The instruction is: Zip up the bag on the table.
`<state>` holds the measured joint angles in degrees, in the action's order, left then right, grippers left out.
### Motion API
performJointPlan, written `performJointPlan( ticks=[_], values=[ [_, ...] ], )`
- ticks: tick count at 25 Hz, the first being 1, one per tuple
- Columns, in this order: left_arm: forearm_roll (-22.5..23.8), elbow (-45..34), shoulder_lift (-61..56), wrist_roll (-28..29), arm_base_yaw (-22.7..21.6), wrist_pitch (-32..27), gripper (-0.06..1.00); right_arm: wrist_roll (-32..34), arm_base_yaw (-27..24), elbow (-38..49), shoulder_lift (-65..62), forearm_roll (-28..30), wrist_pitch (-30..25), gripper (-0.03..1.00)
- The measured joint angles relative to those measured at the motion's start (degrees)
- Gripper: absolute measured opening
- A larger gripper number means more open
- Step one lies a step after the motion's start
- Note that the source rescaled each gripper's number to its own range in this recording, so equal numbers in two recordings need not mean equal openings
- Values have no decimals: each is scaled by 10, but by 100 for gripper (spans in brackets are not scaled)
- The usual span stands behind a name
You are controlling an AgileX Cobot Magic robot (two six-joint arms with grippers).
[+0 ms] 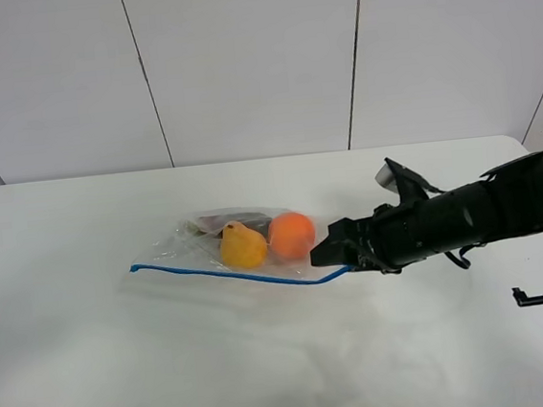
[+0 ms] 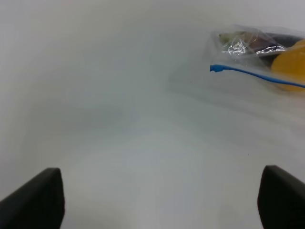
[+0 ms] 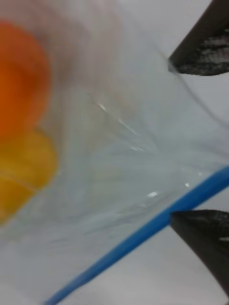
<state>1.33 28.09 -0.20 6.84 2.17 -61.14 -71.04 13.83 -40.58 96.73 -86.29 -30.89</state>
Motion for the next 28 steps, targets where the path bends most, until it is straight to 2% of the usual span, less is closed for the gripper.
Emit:
performJointPlan(
  ticks=[6,13,18,25,28],
  values=[
    [0,0,0,0,0,-1,96,50,-41,0,-52,87,13,100],
    [0,0,0,0,0,0,96,133,-81,0,-96,219,30,100],
    [0,0,0,-1,0,0,96,228,-97,0,-115,333,55,100],
    [0,0,0,-1,0,0,96,406,-98,0,-119,496,111,100],
    [0,0,0,-1,0,0,96,461,-98,0,-119,550,135,100]
  ],
)
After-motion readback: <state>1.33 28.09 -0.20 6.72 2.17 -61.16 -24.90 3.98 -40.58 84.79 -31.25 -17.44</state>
